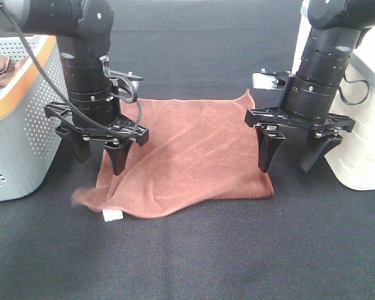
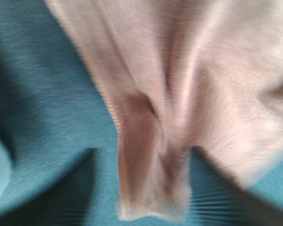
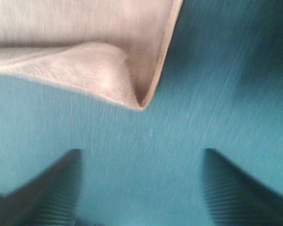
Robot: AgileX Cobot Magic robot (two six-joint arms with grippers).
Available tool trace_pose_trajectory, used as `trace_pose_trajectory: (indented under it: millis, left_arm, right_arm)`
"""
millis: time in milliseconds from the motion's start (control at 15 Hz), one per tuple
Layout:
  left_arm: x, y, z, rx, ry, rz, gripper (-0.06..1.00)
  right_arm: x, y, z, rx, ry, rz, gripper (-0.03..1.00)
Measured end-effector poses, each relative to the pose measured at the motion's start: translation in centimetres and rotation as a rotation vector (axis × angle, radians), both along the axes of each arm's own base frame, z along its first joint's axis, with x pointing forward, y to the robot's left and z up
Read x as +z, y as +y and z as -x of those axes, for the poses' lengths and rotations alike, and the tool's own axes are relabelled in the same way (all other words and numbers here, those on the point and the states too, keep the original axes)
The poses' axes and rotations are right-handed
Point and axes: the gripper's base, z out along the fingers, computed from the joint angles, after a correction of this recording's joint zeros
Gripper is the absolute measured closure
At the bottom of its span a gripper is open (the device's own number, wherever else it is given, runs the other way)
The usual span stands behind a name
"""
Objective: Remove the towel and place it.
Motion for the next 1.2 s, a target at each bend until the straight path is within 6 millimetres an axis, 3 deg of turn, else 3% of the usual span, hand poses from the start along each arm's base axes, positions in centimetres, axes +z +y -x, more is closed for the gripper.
trace_pose_trajectory:
  millis: [133,267,333,533,600,667,867,933,1200]
  left_arm:
    - [0.3,-0.1,-0.1,-0.005,-0.005,0.010,0.26]
    - [1.5,-0.4,-0.7,-0.006,-0.045,0.031,0.25]
    - [2.7,-0.5,-0.9,-0.006,-0.079,0.050,0.25]
    - [9.0,-0.6,-1.0,-0.016,-0.238,0.132,0.25]
    - [9.0,-0.6,-1.0,-0.016,-0.238,0.132,0.25]
    - [12.0,-0.3,-0.4,-0.023,-0.307,0.164,0.25]
    - [17.2,1.2,1.4,-0.038,-0.442,0.175,0.25]
    - [20.0,2.2,2.8,-0.041,-0.517,0.184,0.25]
    - [24.8,4.6,7.1,-0.024,-0.629,0.233,0.25]
  right_arm:
    - [0.2,0.1,0.1,0.011,0.003,-0.012,0.24]
    - [1.6,0.0,0.3,0.014,-0.032,-0.023,0.24]
    - [2.7,0.0,0.5,0.014,-0.061,-0.033,0.24]
    - [7.4,-0.4,1.7,0.015,-0.189,-0.069,0.24]
    - [7.4,-0.4,1.7,0.015,-0.189,-0.069,0.24]
    - [9.6,-0.6,2.6,0.015,-0.250,-0.085,0.24]
    - [13.9,-1.2,4.6,0.016,-0.374,-0.119,0.24]
    - [16.3,-1.6,6.0,0.017,-0.446,-0.139,0.24]
    - [21.6,-3.0,10.6,0.022,-0.630,-0.173,0.24]
